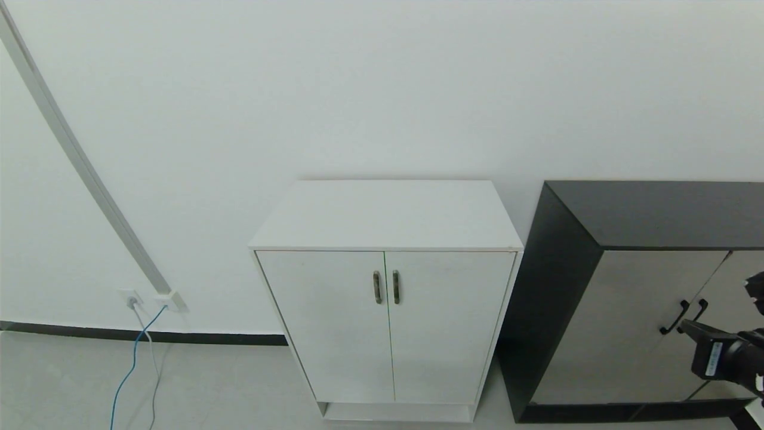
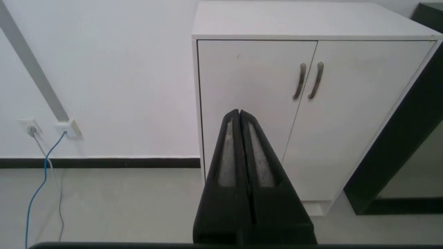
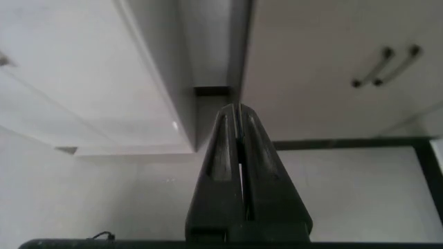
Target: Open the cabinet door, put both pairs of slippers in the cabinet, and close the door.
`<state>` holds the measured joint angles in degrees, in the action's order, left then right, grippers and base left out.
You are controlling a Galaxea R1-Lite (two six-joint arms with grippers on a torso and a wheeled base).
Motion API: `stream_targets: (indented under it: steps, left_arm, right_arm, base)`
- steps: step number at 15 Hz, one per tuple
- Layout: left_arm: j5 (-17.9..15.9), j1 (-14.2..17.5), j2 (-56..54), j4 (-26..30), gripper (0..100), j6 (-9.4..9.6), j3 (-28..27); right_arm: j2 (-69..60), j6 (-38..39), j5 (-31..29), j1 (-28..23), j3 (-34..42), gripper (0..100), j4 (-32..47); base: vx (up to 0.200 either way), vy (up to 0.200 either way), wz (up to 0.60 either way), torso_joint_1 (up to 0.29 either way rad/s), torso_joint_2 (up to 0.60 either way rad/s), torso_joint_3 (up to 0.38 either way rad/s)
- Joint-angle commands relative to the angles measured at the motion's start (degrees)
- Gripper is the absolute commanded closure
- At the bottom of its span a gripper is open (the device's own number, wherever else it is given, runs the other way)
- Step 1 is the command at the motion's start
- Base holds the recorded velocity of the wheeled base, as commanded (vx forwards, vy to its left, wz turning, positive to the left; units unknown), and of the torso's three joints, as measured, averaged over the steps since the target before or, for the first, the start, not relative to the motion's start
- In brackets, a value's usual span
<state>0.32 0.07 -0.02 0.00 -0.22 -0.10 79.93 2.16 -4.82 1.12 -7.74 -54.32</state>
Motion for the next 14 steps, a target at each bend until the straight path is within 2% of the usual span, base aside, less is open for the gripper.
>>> stream_targets:
  steps: [1,5,6,14]
  left_arm:
    - [0.0,0.0,0.0,0.0,100,0.04,0.0]
    - [0.0,0.0,0.0,0.0,100,-0.04,0.0]
    - [0.0,0.0,0.0,0.0,100,-0.04,0.0]
    - [0.0,0.0,0.0,0.0,100,0.04,0.0]
  right_arm:
    - [-5.4,0.0,0.1,-3.6,1.9,100,1.0]
    - [-13.7,-0.1,0.1,-4.4,1.9,100,8.4]
    - [-18.0,-0.1,0.4,-4.4,1.8,100,13.1]
    - [-39.2,-0.1,2.2,-4.2,2.2,100,33.8]
  base:
    - [0.000,0.000,0.00,0.000,0.00,0.000]
    - [0.000,0.000,0.00,0.000,0.00,0.000]
    - [0.000,0.000,0.00,0.000,0.00,0.000]
    - [0.000,0.000,0.00,0.000,0.00,0.000]
